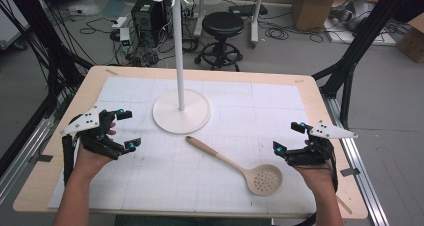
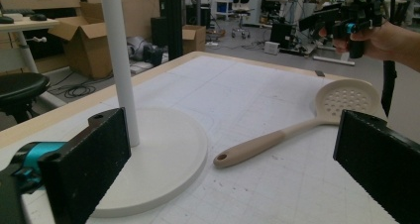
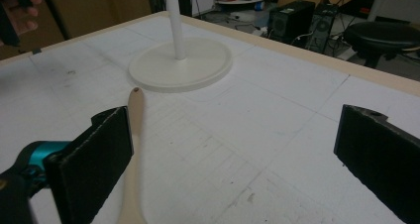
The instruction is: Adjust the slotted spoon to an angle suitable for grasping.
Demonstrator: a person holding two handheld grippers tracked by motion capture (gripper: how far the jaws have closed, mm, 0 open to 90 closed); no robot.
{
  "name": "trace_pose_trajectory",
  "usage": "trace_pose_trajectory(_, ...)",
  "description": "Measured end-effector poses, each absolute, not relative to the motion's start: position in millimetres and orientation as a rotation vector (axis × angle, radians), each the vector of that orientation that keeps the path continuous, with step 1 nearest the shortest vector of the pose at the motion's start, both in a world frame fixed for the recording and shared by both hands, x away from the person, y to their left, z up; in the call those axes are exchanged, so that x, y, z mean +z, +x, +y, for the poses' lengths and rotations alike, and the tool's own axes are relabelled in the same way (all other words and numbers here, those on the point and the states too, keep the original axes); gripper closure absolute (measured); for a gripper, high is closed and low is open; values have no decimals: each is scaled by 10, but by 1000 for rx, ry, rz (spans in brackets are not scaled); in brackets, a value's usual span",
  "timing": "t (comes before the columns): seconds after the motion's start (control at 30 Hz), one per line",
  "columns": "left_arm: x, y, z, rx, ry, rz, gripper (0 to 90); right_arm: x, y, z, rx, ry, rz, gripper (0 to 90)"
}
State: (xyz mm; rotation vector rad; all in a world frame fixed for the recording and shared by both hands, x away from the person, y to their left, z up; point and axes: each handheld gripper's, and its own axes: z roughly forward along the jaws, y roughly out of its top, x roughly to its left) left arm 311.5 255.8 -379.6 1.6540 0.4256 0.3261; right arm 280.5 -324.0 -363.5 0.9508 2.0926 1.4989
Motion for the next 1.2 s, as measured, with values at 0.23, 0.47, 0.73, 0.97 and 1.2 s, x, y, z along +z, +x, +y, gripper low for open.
trace_pose_trajectory(0.23,-3812,3143,2562,327,1654,440,17,-3662,2795,-3257,1522,963,2072,5)
trace_pose_trajectory(0.47,-3816,3133,2547,325,1671,440,17,-3667,2793,-3213,1516,958,2084,5)
trace_pose_trajectory(0.73,-3802,3116,2567,329,1662,438,17,-3653,2824,-3111,1509,936,2112,5)
trace_pose_trajectory(0.97,-3803,3112,2555,330,1665,435,17,-3646,2848,-2997,1474,917,2155,5)
trace_pose_trajectory(1.2,-3792,3111,2581,338,1656,435,17,-3641,2889,-2858,1445,886,2202,5)
